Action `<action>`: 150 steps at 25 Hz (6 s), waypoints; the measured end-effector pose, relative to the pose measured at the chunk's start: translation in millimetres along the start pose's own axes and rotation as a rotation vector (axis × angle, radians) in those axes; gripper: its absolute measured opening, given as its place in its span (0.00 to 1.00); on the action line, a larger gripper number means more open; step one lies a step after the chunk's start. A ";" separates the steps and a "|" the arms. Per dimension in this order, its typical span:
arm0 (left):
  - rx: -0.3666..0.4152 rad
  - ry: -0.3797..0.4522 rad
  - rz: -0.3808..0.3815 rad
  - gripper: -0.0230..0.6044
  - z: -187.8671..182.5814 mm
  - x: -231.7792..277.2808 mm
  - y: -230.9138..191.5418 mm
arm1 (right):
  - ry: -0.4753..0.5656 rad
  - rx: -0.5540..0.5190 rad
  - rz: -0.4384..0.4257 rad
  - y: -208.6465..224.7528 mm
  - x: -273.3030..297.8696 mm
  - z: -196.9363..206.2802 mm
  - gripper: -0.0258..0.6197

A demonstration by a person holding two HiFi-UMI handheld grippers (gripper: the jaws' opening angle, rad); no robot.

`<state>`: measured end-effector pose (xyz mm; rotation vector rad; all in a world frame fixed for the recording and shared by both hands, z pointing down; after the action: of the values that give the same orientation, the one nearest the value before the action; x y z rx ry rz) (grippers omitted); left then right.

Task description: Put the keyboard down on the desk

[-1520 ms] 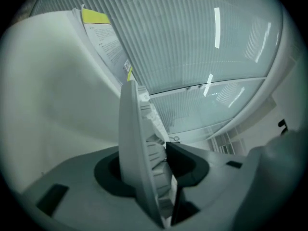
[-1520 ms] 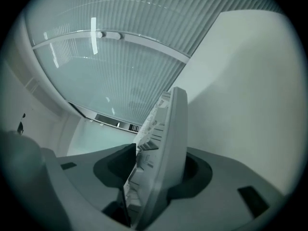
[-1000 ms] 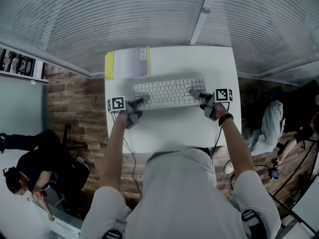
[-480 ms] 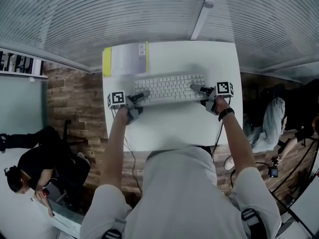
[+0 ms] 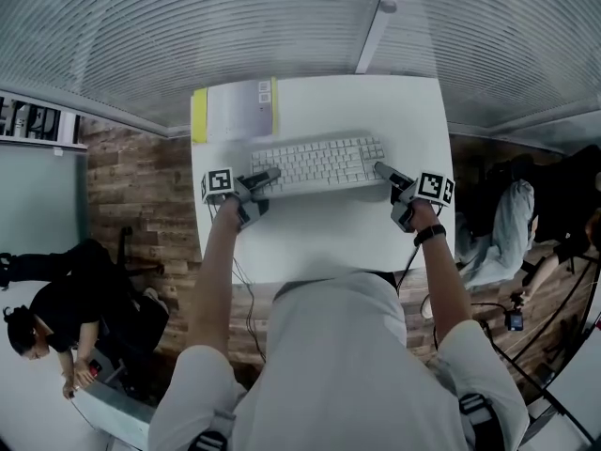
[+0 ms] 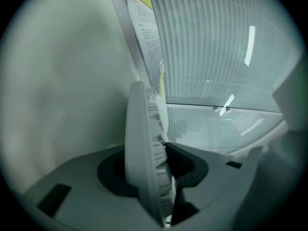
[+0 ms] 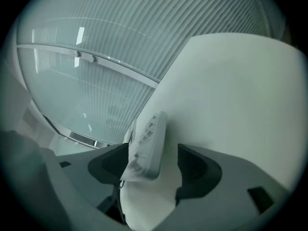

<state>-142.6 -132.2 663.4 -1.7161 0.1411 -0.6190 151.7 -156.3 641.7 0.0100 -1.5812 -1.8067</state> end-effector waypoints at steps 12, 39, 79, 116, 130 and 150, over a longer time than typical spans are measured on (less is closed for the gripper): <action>0.017 0.003 -0.002 0.31 -2.1 0.5 -2.9 | 0.204 0.224 -0.148 -24.5 11.4 102.6 0.52; 0.043 -0.002 -0.032 0.32 -1.2 2.4 -10.0 | 0.444 0.617 -0.210 -57.2 95.0 117.9 0.31; 0.341 0.255 -0.214 0.39 21.9 -75.9 32.9 | 0.439 0.637 0.116 -34.4 95.3 134.0 0.31; 1.408 0.750 -0.343 0.29 74.5 -93.7 257.4 | 0.697 -1.171 0.299 -290.4 -65.1 40.9 0.17; 1.454 0.819 -0.366 0.06 98.9 -100.8 287.2 | 0.711 -1.201 0.255 -328.3 -75.6 50.4 0.06; 1.452 0.829 -0.375 0.06 105.7 -99.4 283.1 | 0.713 -1.167 0.239 -320.8 -81.2 55.8 0.06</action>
<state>-110.1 -68.7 353.4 -0.0180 -0.0680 -1.2559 25.2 -71.9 342.5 -0.0677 0.0564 -1.9527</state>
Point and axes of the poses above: the fingertips, and each gripper's own axes: x forward along the fingers, y to its right, z out of its underside, the point moved 1 cm from there along -x, backward along the fingers, and after that the axes turned 1 degree about y, right-handed, at the moved point
